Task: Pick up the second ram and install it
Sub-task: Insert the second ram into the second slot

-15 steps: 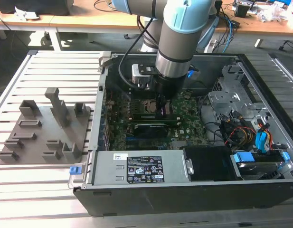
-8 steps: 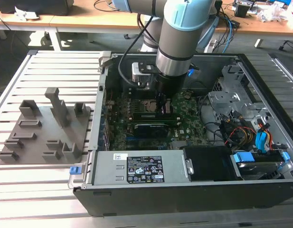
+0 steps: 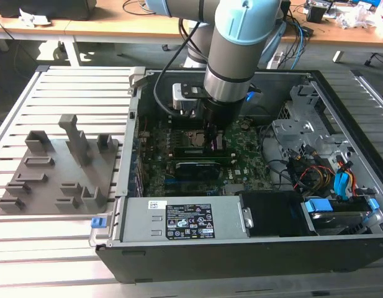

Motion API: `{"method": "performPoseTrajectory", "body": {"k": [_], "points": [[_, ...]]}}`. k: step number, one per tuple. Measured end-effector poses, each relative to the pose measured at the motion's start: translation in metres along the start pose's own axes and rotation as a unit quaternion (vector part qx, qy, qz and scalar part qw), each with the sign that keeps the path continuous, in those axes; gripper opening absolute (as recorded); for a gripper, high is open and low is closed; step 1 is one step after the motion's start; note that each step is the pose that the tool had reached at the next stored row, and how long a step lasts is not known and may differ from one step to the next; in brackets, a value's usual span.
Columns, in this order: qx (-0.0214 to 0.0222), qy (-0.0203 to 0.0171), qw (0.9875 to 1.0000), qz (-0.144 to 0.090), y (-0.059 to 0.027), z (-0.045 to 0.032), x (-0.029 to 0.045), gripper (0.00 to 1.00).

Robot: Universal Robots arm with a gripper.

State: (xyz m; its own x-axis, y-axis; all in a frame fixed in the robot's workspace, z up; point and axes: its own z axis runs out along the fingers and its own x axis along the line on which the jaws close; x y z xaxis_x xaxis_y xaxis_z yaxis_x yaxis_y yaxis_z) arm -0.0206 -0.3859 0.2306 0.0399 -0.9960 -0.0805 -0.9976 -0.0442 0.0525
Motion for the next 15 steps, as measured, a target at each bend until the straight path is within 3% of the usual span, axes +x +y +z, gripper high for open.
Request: {"method": "performPoseTrajectory", "body": {"k": [7,10,13,15], "points": [[0.0000,-0.0010,1.0000,0.000,0.0000,0.0015,0.0019,0.14],[0.0001,-0.0042,1.0000,0.000,0.0000,0.0014,0.0020,0.14],[0.0005,-0.0112,0.9999,-0.001,0.0000,0.0015,0.0019,0.14],[0.0006,-0.0128,0.9999,-0.001,0.0000,0.0016,0.0021,0.14]]}}
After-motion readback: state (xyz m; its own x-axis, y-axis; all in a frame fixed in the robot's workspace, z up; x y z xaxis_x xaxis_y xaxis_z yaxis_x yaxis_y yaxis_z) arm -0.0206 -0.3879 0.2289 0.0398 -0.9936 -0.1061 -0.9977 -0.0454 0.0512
